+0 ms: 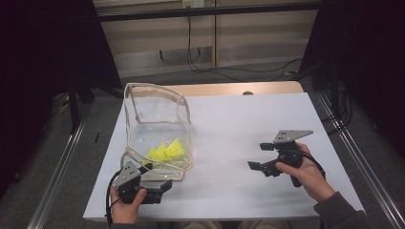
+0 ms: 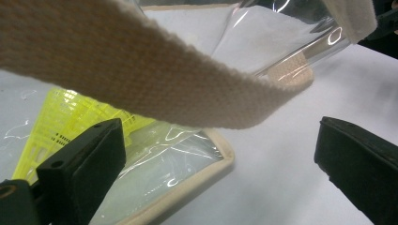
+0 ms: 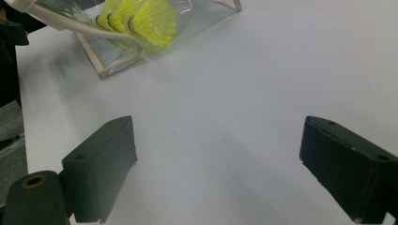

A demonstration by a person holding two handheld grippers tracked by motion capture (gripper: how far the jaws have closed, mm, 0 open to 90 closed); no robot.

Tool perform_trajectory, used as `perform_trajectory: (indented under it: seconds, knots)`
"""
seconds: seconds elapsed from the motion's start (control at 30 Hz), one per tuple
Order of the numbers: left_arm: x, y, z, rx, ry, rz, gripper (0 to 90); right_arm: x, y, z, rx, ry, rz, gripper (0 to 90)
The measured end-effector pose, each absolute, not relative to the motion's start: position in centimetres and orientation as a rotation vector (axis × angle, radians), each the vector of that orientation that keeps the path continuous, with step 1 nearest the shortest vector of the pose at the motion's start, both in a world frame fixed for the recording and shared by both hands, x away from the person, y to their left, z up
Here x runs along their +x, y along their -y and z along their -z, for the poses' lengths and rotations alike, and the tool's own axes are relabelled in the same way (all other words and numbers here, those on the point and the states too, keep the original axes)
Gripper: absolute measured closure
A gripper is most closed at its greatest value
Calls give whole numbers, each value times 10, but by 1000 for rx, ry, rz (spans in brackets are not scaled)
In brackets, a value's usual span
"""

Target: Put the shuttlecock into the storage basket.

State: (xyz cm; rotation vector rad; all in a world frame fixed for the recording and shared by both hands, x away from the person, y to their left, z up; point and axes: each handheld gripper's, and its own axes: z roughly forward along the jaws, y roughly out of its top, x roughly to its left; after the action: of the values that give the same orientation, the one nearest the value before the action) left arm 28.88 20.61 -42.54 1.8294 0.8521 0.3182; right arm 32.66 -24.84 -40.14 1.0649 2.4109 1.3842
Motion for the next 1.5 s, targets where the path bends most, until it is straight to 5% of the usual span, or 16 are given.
perform_trajectory:
  seconds: [1.5]
  knots:
    - [289,-205,426,1834,-856,-318,24,301,287,429,1118,-2332,-1333,99]
